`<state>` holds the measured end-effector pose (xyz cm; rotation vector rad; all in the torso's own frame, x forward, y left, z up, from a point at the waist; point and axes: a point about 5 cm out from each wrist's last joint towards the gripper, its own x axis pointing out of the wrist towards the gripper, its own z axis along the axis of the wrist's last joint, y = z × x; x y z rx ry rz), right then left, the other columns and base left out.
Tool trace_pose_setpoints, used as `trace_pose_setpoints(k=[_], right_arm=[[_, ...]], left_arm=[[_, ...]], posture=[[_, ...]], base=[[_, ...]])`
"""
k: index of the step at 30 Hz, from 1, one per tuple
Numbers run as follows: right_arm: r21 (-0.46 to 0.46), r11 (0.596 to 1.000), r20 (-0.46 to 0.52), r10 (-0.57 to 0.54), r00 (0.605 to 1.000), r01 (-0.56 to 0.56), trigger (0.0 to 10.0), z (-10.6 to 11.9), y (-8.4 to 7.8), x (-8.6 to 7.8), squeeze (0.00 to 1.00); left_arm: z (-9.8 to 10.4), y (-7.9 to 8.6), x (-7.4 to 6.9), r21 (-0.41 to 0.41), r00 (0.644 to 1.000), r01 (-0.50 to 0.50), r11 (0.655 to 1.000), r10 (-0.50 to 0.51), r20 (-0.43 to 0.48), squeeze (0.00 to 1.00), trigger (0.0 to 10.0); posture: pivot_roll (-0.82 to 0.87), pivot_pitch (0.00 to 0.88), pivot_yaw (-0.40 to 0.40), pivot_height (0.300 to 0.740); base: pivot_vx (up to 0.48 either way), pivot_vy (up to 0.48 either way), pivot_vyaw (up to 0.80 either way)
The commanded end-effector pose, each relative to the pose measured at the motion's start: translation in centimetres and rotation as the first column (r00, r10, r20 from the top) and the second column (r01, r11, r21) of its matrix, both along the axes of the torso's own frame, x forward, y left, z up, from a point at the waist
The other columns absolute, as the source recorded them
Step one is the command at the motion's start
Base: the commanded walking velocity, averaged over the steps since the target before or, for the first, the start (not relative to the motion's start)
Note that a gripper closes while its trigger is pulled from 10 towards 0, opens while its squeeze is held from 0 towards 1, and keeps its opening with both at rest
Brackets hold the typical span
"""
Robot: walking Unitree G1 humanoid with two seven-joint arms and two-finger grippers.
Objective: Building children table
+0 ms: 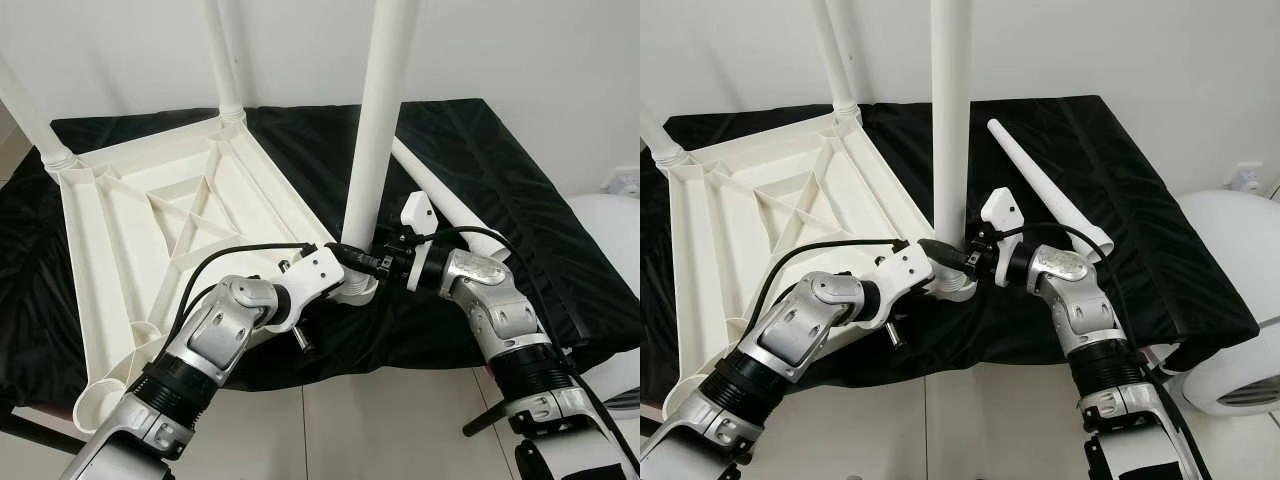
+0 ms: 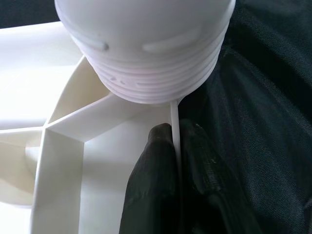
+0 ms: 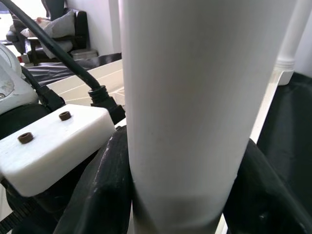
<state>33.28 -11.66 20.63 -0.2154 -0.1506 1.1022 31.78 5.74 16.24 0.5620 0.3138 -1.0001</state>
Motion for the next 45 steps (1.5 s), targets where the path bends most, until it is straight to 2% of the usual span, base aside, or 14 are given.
trace_pose_setpoints(k=[1,9,12,19,31,45], right_arm=[[-0.032,0.999,-0.088,-0.013,0.996,0.01,10.0,-2.3,0.0,-0.3,0.0],[-0.042,0.992,-0.112,-0.121,0.986,0.117,10.0,-3.1,-1.5,0.5,0.0],[-0.042,0.992,-0.112,-0.121,0.986,0.117,10.0,-3.1,-1.5,0.5,0.0],[-0.056,0.982,-0.116,-0.185,0.976,0.179,10.0,-3.0,-2.9,0.8,0.0],[-0.057,0.985,-0.119,-0.167,0.979,0.161,10.0,-3.2,-2.6,0.6,0.0],[-0.002,0.977,-0.117,-0.211,0.971,0.212,10.0,-3.2,-2.1,0.5,0.0]], left_arm=[[0.9,-0.6,-0.3,-0.009,0.998,0.024,1.0,-0.023,0.052,0.0,10.0],[1.0,-0.6,-0.3,-0.006,0.998,0.026,1.0,-0.026,0.053,0.0,10.0],[1.0,-0.6,-0.3,-0.006,0.998,0.026,1.0,-0.026,0.053,0.0,10.0],[0.9,-0.6,-0.3,-0.003,0.998,0.028,1.0,-0.028,0.054,0.0,10.0],[1.0,-0.6,-0.3,-0.006,0.998,0.026,1.0,-0.026,0.054,0.0,10.0],[1.3,-0.8,-0.2,-0.033,0.998,-0.001,0.999,0.003,0.058,0.0,10.0]], posture=[[-0.07,0.121,0.023,0.74],[-0.07,0.121,0.027,0.74],[-0.07,0.121,0.027,0.74],[-0.08,0.123,0.031,0.74],[-0.07,0.125,0.03,0.74],[-0.08,0.124,0.032,0.74]], base=[[0.0,0.0,0.0],[0.0,0.0,0.0],[0.0,0.0,0.0],[0.0,0.0,0.0],[0.0,0.0,0.0],[0.0,0.0,0.0]])
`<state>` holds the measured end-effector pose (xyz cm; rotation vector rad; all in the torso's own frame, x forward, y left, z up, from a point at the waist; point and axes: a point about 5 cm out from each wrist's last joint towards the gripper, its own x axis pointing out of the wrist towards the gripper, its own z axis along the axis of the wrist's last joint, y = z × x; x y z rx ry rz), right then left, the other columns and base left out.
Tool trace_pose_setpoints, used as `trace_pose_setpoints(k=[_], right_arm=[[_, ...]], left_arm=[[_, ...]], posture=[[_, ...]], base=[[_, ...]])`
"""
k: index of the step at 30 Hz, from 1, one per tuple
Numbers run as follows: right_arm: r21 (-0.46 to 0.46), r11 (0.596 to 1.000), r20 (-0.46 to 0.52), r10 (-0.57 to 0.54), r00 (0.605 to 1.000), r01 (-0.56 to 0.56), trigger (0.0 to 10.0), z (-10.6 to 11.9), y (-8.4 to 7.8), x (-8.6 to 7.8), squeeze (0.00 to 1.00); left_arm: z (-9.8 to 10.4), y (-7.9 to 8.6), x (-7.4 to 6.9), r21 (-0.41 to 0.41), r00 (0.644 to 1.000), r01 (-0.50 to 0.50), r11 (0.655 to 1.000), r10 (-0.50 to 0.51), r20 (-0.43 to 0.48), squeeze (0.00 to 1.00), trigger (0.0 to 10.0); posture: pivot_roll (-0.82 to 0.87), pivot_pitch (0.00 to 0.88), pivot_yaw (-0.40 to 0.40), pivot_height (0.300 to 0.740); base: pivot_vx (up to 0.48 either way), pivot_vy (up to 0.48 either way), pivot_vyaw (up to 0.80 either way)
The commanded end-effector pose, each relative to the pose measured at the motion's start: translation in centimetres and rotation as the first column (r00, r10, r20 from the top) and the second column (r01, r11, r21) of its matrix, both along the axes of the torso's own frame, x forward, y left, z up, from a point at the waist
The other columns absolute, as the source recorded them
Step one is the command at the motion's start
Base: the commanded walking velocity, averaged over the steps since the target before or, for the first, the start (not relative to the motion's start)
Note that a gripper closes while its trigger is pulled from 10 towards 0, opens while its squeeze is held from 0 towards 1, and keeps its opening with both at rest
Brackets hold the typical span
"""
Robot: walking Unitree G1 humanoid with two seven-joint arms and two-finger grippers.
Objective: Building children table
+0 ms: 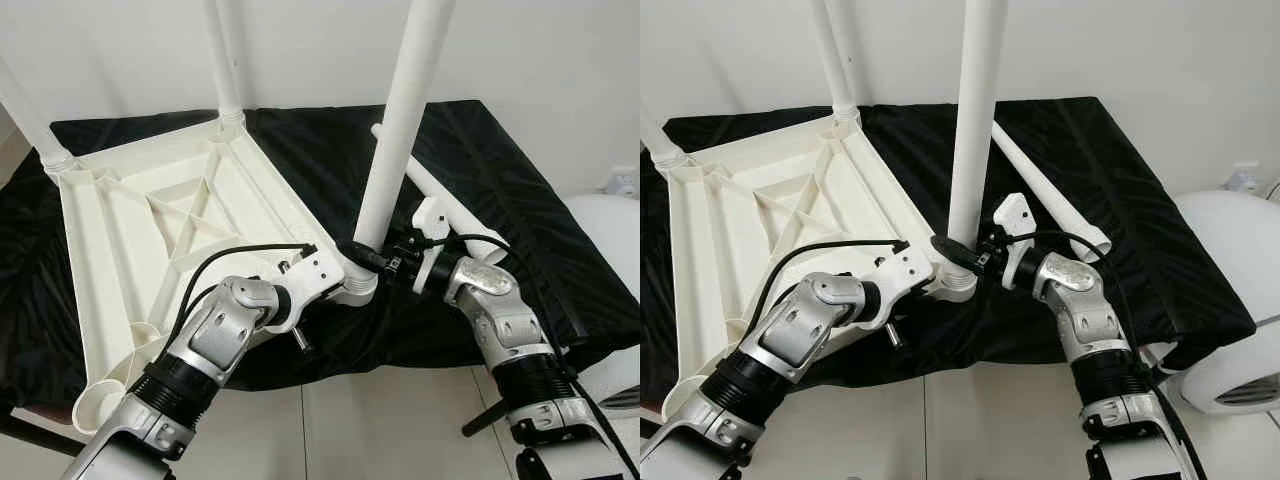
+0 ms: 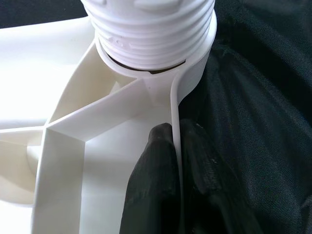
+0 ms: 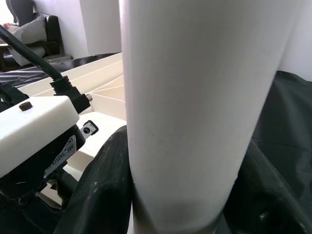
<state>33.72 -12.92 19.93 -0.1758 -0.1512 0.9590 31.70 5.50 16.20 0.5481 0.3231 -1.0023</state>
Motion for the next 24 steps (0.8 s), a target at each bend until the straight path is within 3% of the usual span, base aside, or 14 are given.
trace_pose_setpoints(k=[1,24], right_arm=[[-0.022,0.996,-0.108,-0.083,0.991,0.081,10.0,-2.4,-0.8,0.0,0.0],[0.033,0.994,-0.074,-0.104,0.992,0.107,10.0,-1.8,0.5,-1.0,0.0]], left_arm=[[1.5,-0.6,0.0,-0.038,0.997,-0.008,0.999,0.01,0.072,0.0,10.0],[2.0,-0.7,0.2,-0.06,0.996,-0.026,0.998,0.031,0.078,0.0,10.0]], posture=[[-0.08,0.124,0.031,0.74],[-0.08,0.13,0.032,0.74]], base=[[0.0,0.0,0.0],[0.0,0.0,0.0]])
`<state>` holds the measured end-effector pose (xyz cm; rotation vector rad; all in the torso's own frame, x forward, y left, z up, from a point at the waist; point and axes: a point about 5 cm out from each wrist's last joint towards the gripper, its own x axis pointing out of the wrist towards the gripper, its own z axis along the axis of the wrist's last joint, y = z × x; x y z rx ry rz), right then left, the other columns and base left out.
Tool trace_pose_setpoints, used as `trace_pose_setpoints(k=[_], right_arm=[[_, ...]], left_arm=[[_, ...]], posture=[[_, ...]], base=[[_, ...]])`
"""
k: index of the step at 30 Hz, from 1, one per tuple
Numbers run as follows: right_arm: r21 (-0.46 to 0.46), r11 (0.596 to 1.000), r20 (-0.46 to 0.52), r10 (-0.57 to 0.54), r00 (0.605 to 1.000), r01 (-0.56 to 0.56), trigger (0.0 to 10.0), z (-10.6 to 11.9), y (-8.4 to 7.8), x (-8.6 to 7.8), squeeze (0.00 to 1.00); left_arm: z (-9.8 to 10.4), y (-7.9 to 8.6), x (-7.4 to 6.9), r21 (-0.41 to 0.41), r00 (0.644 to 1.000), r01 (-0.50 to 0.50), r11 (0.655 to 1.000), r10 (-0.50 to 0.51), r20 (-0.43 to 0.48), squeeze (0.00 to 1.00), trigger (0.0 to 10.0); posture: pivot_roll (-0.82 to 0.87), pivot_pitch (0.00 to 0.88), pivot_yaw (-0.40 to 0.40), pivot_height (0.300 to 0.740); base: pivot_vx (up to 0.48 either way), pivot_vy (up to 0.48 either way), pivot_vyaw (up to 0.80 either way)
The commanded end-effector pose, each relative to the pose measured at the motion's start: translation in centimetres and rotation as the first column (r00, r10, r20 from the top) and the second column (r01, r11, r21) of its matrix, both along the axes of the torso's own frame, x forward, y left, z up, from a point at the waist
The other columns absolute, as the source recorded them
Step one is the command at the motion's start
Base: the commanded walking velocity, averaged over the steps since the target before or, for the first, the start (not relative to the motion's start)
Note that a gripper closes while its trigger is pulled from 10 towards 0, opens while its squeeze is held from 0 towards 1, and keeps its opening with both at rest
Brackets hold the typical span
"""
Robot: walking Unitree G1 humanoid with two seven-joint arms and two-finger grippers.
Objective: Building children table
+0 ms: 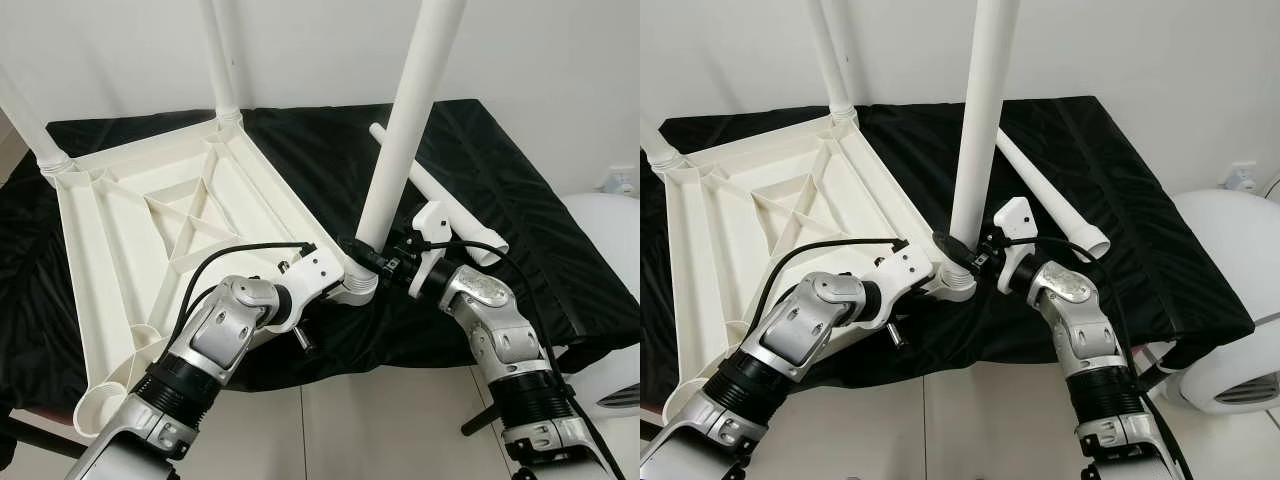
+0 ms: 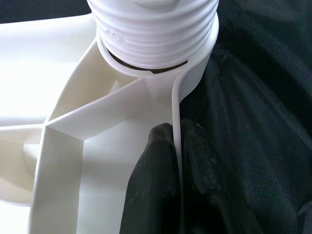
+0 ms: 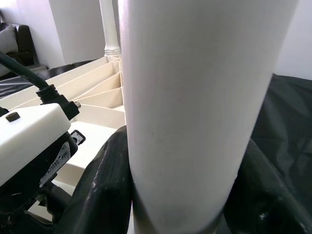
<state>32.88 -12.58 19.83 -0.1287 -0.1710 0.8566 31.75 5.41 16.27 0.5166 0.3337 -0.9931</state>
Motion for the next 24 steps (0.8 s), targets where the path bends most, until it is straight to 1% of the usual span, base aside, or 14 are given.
trace_pose_setpoints(k=[1,6,11,18,24], right_arm=[[-0.029,1.0,-0.083,0.002,0.997,-0.004,10.0,-1.82,0.26,-0.27,0.0],[-0.056,0.998,-0.087,0.022,0.996,-0.027,10.0,-1.85,0.4,-0.3,0.0],[-0.106,0.992,-0.084,0.056,0.995,-0.065,10.0,-1.57,0.43,-0.02,0.0],[-0.11,0.992,-0.079,0.053,0.995,-0.062,10.0,-1.52,0.52,0.05,0.0],[-0.094,0.994,-0.082,0.042,0.996,-0.05,10.0,-1.82,0.77,-0.38,0.0]], left_arm=[[2.06,-0.65,0.23,-0.04,0.995,-0.011,0.999,0.015,0.1,0.0,10.0],[2.16,-0.64,0.29,-0.042,0.995,-0.013,0.999,0.017,0.102,0.0,10.0],[2.24,-0.6,0.34,-0.042,0.994,-0.016,0.999,0.02,0.104,0.0,10.0],[2.29,-0.49,0.42,-0.044,0.994,-0.023,0.999,0.028,0.107,0.0,10.0],[2.31,-0.44,0.43,-0.046,0.994,-0.027,0.999,0.032,0.107,0.0,10.0]], posture=[[-0.08,0.13,0.031,0.74],[-0.08,0.132,0.032,0.74],[-0.08,0.131,0.028,0.74],[-0.07,0.131,0.025,0.74],[-0.08,0.132,0.027,0.74]], base=[[0.0,0.0,0.0],[0.0,0.0,0.0],[0.0,0.0,0.0],[0.0,0.0,0.0],[0.0,0.0,0.0]])
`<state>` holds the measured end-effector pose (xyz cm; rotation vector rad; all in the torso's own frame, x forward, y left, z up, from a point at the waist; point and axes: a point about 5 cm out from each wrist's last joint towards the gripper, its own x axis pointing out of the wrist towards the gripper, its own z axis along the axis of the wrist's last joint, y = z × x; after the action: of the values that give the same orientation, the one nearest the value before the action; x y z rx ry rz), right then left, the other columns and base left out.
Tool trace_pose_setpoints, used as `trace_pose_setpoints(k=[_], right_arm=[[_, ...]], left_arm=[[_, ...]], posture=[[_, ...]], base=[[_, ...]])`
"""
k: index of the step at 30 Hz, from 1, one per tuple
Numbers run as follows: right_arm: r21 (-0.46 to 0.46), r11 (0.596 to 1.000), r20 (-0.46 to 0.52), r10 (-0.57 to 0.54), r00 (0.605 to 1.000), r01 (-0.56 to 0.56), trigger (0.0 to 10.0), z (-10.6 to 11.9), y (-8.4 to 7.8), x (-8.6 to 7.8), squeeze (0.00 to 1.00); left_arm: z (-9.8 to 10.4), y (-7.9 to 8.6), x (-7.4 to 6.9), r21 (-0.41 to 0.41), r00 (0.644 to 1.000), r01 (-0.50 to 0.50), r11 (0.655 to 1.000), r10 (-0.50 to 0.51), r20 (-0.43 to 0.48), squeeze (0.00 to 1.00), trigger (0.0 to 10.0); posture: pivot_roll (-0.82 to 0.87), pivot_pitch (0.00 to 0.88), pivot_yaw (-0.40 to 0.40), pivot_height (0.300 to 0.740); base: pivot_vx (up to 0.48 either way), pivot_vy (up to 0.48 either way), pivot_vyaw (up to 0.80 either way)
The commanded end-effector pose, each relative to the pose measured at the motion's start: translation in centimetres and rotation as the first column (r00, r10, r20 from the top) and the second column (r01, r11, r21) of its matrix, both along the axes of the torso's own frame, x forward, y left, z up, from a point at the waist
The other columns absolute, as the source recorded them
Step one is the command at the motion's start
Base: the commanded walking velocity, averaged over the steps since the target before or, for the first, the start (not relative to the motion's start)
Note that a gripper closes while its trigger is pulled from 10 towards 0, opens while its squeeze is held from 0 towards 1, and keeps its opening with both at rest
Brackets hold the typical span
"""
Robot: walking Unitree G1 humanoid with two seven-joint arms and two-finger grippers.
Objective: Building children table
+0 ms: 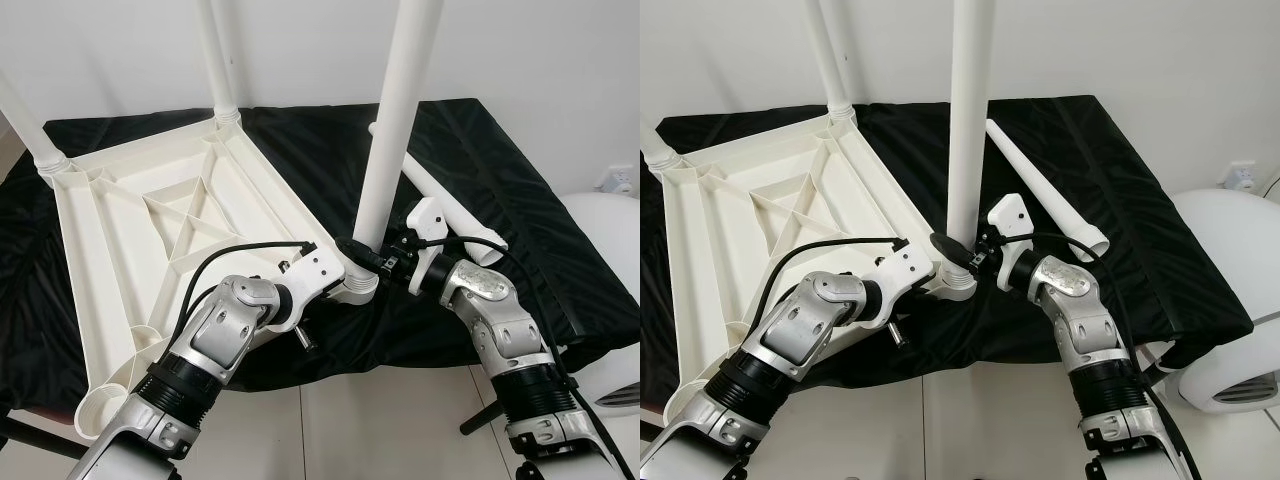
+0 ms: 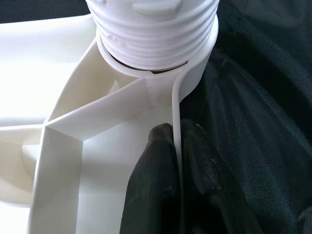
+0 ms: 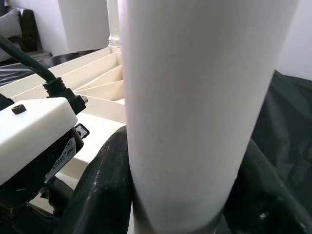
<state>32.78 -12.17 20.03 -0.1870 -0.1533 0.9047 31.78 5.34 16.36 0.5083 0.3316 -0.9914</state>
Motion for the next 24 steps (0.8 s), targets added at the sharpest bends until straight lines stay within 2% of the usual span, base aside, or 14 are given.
trace_pose_setpoints(k=[1,24], right_arm=[[-0.029,1.0,-0.088,-0.006,0.996,0.004,10.0,-2.1,0.4,-0.3,0.0],[0.038,0.997,-0.079,-0.067,0.995,0.07,10.0,-1.9,1.6,-1.2,0.0]], left_arm=[[2.2,-0.4,0.4,-0.038,0.994,-0.025,0.999,0.029,0.107,0.0,10.0],[2.3,-0.5,0.5,-0.045,0.994,-0.027,0.999,0.031,0.108,0.0,10.0]], posture=[[-0.08,0.134,0.028,0.74],[-0.08,0.132,0.03,0.74]], base=[[0.0,0.0,0.0],[0.0,0.0,0.0]])
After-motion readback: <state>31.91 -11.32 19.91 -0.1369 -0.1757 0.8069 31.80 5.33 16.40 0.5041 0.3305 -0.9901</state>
